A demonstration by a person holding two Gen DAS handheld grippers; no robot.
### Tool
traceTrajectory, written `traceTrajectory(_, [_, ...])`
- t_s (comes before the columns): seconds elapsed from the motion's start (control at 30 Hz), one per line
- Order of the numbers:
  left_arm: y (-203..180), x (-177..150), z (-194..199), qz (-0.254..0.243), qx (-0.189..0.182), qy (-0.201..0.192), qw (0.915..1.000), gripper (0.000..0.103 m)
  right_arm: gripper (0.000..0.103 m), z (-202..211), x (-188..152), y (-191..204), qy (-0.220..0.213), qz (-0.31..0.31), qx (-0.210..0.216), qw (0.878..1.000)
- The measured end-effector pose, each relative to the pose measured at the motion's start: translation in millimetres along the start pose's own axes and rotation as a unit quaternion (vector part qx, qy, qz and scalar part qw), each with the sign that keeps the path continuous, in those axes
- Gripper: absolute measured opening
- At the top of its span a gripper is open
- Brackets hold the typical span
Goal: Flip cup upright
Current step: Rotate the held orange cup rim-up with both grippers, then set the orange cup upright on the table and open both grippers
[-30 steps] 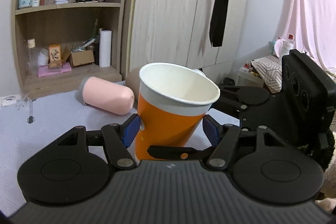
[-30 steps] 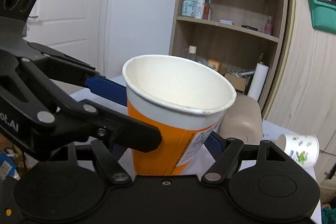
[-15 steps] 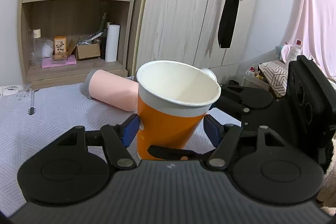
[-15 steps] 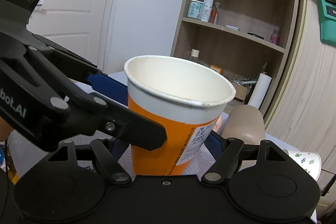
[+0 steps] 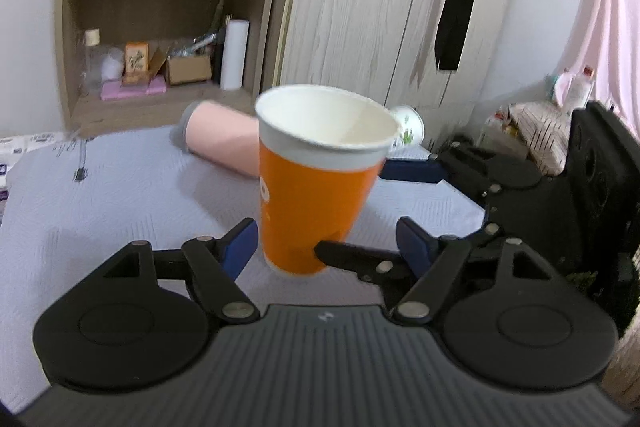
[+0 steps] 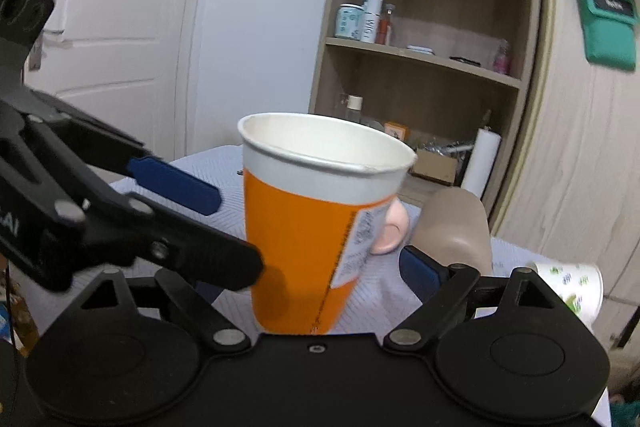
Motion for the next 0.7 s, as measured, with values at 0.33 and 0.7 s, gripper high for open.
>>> traceTrajectory(0.33, [-34.8, -3.8, 48.5, 0.021, 0.106, -0.030, 0.9937, 0.078, 0.093, 44.2, -5.8, 3.0, 0.001, -0.052, 0.004, 0.999])
traceTrajectory(0.7, [-51.7, -30.1, 98.4, 0.065, 0.194, -0.075, 0.9759, 0.087, 0.093, 122.1, -9.0, 15.1, -0.038, -0.063, -0.059, 0.996])
Point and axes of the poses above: each gripper's, at about its wrist camera, not at the fingertips, and z roughly against the way its jaws point, y to its left, x to its top, the point moved 5 cm from there along -z, roughly the way its jaws point, and after that the axes turned 11 degrees about y, right-handed, at the moved point
